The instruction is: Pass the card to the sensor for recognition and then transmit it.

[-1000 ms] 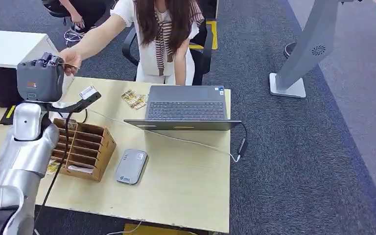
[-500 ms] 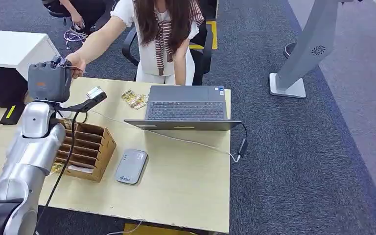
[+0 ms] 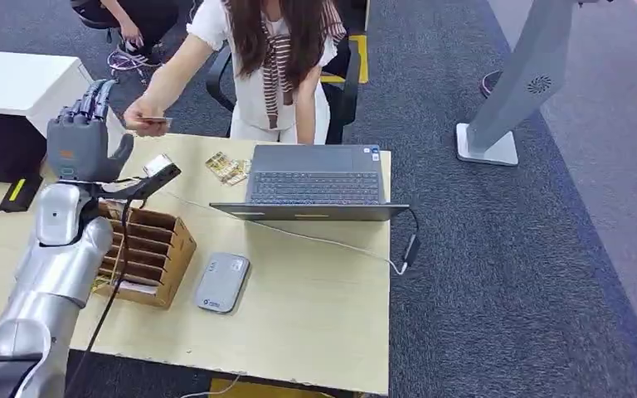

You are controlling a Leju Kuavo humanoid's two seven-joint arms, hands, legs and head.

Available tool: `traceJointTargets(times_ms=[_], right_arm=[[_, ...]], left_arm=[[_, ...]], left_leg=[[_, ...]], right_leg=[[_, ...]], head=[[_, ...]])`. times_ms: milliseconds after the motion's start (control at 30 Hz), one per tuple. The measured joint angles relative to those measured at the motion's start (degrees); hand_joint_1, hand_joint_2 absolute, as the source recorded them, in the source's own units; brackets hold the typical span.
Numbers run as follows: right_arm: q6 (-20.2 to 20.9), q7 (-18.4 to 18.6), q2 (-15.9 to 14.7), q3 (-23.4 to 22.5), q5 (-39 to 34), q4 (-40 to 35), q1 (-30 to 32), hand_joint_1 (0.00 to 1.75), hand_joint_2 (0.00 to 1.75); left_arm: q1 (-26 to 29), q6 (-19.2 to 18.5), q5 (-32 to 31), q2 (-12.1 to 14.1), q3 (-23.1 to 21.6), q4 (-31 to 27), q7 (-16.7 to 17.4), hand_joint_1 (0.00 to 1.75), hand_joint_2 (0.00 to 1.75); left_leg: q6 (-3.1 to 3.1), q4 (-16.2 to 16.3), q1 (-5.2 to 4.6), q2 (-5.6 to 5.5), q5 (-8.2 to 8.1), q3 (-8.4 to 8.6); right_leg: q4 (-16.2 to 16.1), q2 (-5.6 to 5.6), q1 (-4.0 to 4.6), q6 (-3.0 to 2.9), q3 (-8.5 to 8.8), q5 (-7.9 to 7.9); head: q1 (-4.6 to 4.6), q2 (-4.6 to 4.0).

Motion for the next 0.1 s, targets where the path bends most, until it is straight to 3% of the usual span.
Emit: traceJointTargets(times_ms=[100], right_arm=[[-0.31,0.15,0.0,-0.07,-0.46,0.0,0.11,0.0,1.75]], left_arm=[[5.96,0.09,3.42,0.02,1.6,-7.7,-2.19,0.0,1.75]], left_leg=[[0.02,-0.01,0.0,0.07,-0.04,0.0]], right_leg=[[0.0,0.08,0.0,0.0,-0.02,-0.01]], head=[[0.0,0.0]])
